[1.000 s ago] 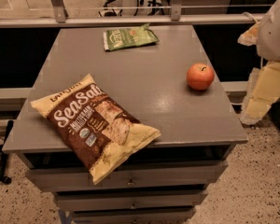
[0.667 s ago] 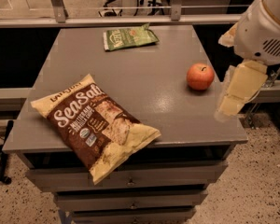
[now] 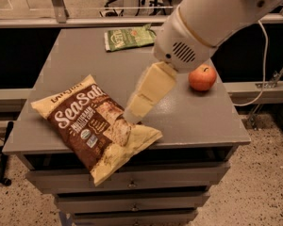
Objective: Pick brown chip bag
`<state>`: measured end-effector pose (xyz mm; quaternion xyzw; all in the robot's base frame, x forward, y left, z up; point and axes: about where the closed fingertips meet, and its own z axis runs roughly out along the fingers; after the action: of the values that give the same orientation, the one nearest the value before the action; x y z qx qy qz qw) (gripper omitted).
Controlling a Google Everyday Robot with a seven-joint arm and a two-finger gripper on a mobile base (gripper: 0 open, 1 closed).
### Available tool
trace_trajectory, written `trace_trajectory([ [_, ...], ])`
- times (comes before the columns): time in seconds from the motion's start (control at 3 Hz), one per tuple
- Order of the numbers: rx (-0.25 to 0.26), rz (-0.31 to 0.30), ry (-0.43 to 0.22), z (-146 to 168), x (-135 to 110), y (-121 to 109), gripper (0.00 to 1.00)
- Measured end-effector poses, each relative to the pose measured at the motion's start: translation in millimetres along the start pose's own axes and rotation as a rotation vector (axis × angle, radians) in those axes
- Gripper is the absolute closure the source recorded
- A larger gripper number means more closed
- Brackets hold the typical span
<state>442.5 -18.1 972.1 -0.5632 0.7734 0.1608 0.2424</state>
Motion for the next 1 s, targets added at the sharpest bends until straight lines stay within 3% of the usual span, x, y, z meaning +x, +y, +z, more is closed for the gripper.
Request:
trace_trajectory([
  [0.33, -0.033, 0.038, -0.069, 45, -24, 25, 0.0],
  [0.67, -0.022, 0.076, -0.128, 117, -27, 27, 0.0],
  [1.0, 0.0, 0.096, -0.144, 150, -20, 13, 0.0],
])
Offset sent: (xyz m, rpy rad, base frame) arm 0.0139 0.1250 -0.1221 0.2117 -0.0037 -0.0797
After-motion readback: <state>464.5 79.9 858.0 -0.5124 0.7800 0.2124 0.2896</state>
